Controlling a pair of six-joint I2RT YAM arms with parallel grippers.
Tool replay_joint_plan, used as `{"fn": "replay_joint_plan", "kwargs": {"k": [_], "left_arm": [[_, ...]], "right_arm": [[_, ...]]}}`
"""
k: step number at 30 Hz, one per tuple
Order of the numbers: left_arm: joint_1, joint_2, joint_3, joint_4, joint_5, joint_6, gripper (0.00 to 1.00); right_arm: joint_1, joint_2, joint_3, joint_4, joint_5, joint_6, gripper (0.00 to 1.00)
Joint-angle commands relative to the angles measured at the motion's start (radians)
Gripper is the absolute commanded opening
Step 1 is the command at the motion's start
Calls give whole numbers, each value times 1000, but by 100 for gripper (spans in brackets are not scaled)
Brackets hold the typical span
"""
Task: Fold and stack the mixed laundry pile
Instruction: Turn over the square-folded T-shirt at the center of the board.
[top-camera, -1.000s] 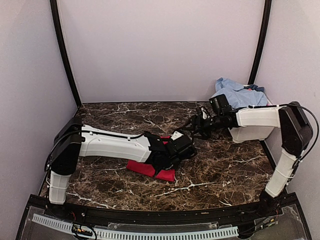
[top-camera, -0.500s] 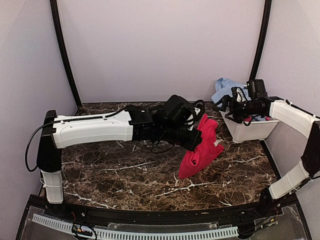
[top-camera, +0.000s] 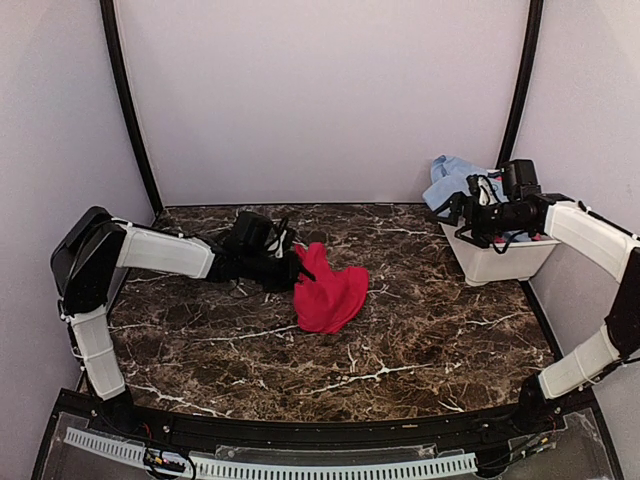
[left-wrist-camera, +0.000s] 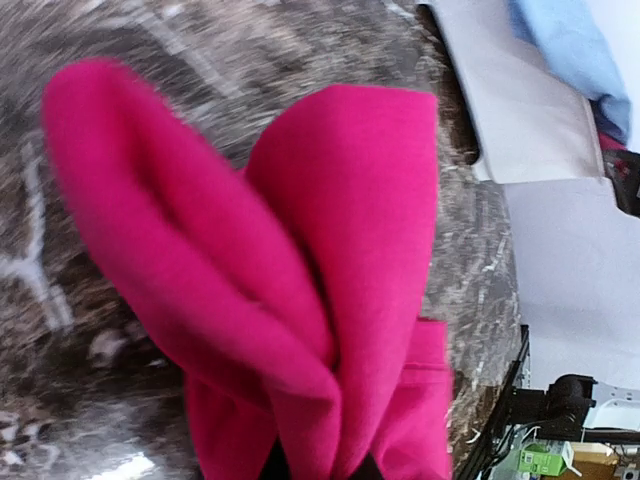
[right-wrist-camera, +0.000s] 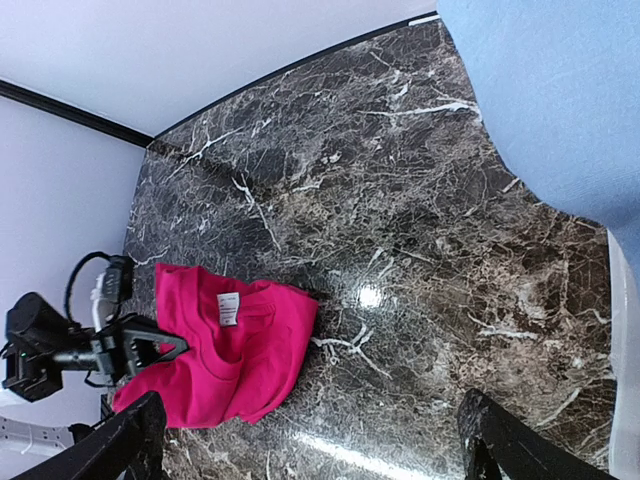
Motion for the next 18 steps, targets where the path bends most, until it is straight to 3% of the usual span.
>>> {"fn": "replay_joint_plan", "kwargs": {"k": [1,13,16,18], "left_arm": [[67,-3,-111,152,83,-45,6],[262,-36,-194,183,126,-7,8],[316,-36,-178,113,112,39,12],[359,-31,-176,89,104,61,23]], "right_arm": [[-4,-3,-23,22,-45,-19,99],[-1,-7,-31,32,-79,-30,99],[1,-2,-25,31,-84,-31,99],[8,6,-21,36,-90,-32,99]]}}
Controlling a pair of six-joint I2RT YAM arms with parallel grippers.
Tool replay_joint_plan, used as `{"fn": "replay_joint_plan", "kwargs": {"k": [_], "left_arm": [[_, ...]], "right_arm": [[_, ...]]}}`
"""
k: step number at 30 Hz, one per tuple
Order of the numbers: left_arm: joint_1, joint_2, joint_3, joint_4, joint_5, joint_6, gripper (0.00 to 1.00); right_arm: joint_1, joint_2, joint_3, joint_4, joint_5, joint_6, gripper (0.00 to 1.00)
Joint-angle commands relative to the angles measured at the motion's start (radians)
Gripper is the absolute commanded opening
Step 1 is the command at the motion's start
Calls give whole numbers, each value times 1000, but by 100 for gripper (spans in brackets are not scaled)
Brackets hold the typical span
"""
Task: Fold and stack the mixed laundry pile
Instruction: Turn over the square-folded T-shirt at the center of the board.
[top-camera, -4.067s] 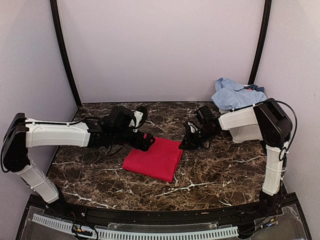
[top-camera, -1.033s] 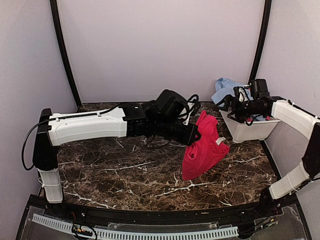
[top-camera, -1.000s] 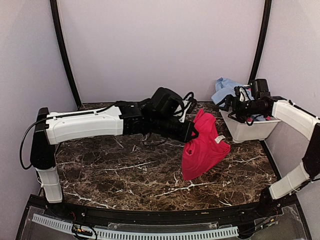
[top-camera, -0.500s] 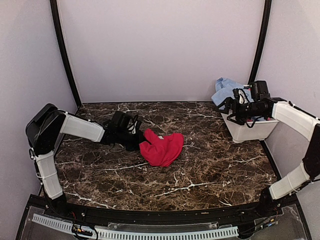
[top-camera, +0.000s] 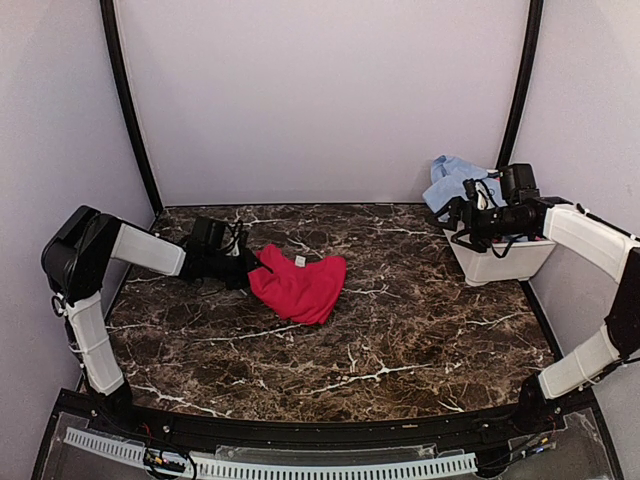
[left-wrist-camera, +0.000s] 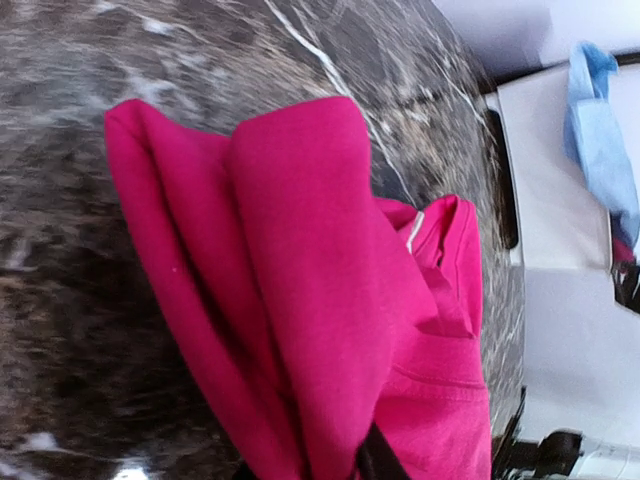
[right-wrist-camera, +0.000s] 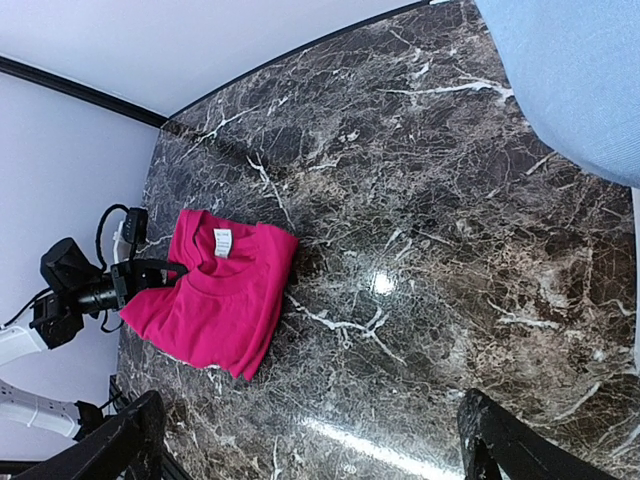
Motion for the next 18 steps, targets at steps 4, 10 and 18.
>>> {"fn": "replay_joint_plan", "kwargs": {"k": [4,10,18], "left_arm": [[135,-90,-26,-85,-68,78,61],[201,-255,37,-319,-308,179,87],[160,-396,70,-539,-211,255,88]], "right_arm": [[43,14,7,34,-33,-23,99],[118,36,-5,55,-70,-34,96],[306,116,-45,163,-109,21,76]]}}
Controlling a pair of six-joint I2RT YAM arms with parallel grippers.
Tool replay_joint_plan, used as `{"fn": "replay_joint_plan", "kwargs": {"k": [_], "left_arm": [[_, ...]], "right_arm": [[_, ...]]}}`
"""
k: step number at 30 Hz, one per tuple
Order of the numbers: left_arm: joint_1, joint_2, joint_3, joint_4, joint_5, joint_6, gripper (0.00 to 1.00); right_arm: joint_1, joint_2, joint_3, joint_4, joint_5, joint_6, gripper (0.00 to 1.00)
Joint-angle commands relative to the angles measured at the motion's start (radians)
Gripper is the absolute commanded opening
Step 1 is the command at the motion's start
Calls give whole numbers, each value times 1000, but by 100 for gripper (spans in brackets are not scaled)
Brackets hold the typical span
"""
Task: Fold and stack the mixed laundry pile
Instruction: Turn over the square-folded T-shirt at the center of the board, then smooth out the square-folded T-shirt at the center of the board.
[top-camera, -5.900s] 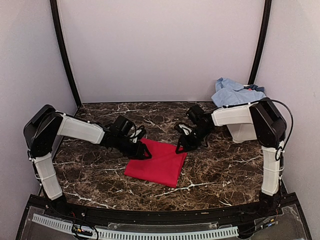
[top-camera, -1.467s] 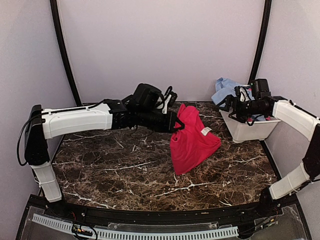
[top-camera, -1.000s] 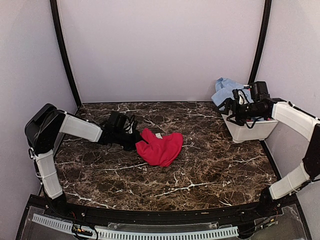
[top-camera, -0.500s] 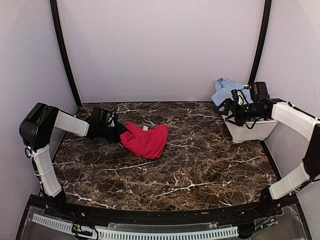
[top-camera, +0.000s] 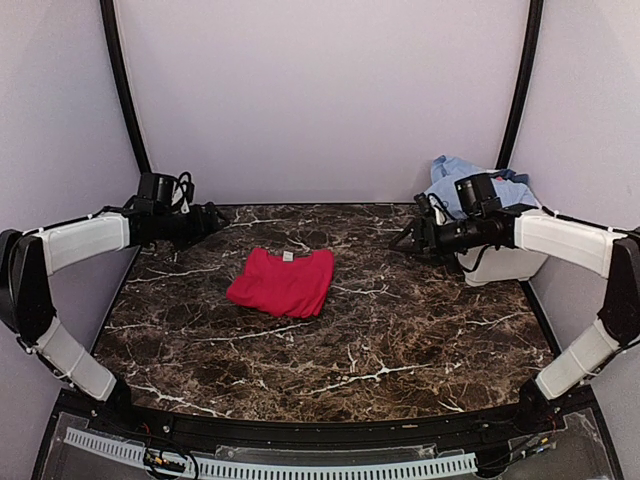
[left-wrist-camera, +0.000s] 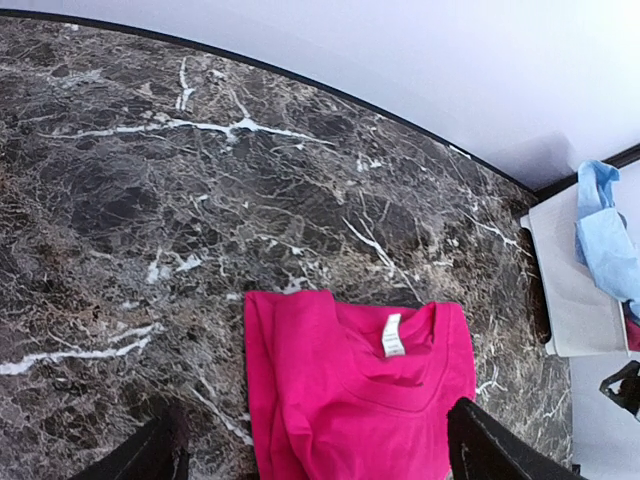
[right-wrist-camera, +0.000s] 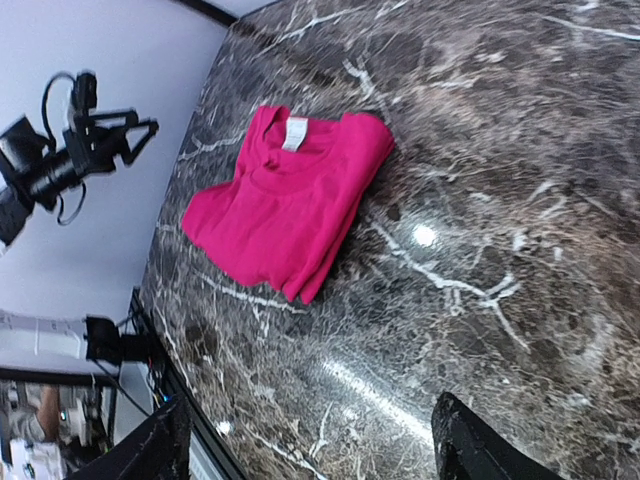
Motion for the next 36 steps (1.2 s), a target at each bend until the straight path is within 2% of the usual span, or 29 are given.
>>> {"fn": "replay_joint_plan", "kwargs": {"k": [1,7,11,16,22,26,36], "left_arm": [[-47,-63,-36,-171,41,46,87],[-151,-54,-87,-213,28,33,82],[-171,-34,-123,-195,17,3,78],[-175,-29,-145,-168,33,-16,75],[-186,-25,-147,-165,55,-14,73],[-190,-20,-157,-157,60,-21,68],[-197,12,-159,-135,62,-30,58]], "right_arm": [[126,76,-38,118,-34,47,73],[293,214,-46,265,-10,141,59],[357,303,-31,355,20,202,48],[432,429,48,444,59,254,40],[459,550,138,445,112,268,41],[468,600,183,430,128,270,41],[481,683,239,423,158,277,35]]}}
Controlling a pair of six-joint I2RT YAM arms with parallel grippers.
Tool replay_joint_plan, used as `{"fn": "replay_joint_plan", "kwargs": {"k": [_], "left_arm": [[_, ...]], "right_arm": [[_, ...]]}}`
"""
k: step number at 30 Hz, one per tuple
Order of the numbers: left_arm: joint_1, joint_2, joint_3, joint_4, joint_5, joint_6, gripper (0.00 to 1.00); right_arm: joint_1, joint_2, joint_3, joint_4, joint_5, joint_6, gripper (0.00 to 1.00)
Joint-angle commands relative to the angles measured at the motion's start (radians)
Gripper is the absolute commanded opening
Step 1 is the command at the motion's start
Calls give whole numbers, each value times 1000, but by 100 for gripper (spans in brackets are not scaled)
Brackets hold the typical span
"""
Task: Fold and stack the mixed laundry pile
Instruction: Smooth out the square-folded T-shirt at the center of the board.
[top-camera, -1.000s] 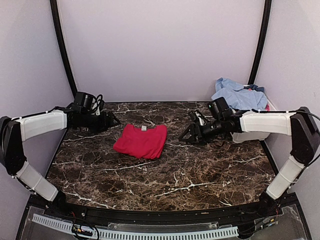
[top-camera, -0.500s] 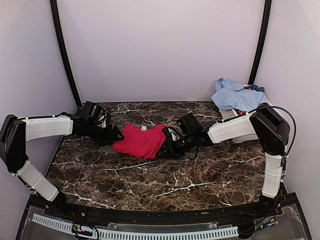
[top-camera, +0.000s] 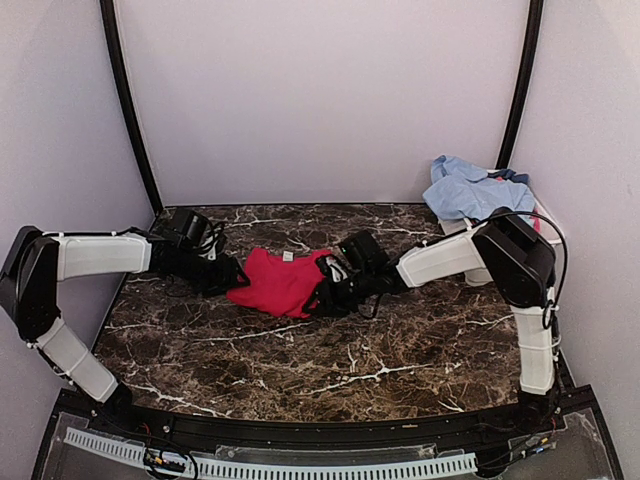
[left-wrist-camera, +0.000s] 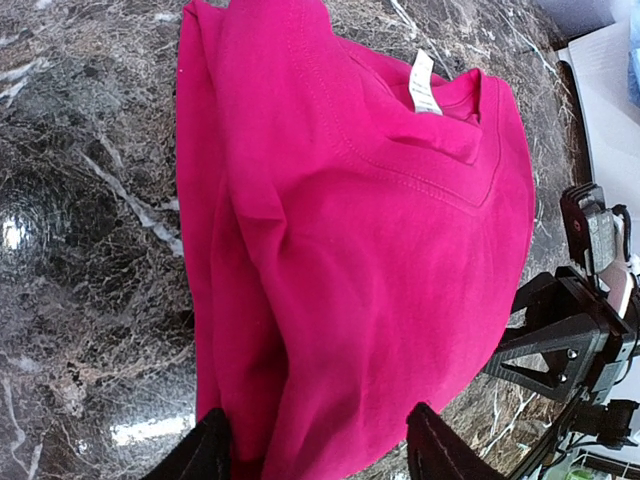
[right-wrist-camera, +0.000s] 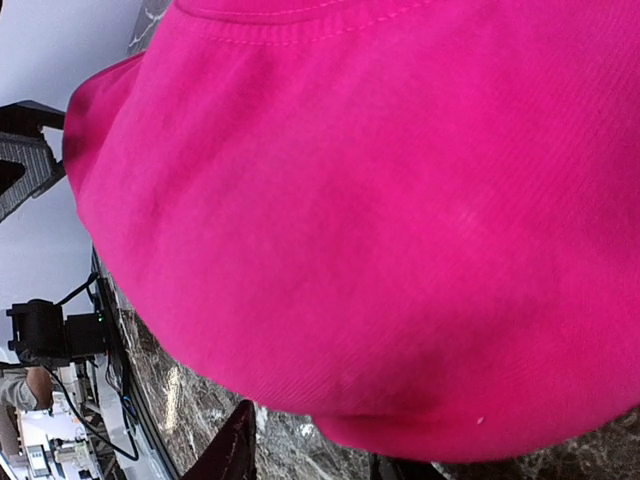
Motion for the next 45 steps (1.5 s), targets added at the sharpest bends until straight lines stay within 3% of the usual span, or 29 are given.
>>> {"fn": "replay_joint_plan", "kwargs": {"k": [1,3,8,14,22,30,33,35,40,45], "left_arm": [[-6,14,-12,12,11,-4,58],[-6,24,-13,12,10,-5,54],[-6,51,-15,-1,-28,-7,27],[-6,69,-20,36,-7,-26,1],[-8,65,-65,68,8,-26,0],[-24,57,-146,74,23,-36,0],[-32,51,-158,44,-6,-25,2],[-32,36,-156,13,-39,-25,10],[-31,-48,-135,-51,-108,-25,44],[-29,-115,-77,-63,-160,18,63]], "right_arm": [[14,53,40,21,21,10,33],[14,63,44,20,22,11,26],[14,24,56,-61,55,-41,0],[-2,-120,44,-205,110,-135,0],[-26,-237,43,-440,137,-278,0],[-17,-200,-35,-429,8,-327,0],[3,-202,-47,-412,-67,-325,0],[11,-210,-57,-422,-89,-323,18],[-39,-320,-112,-440,-71,-324,38],[-92,-373,-146,-398,-53,-286,46]]}}
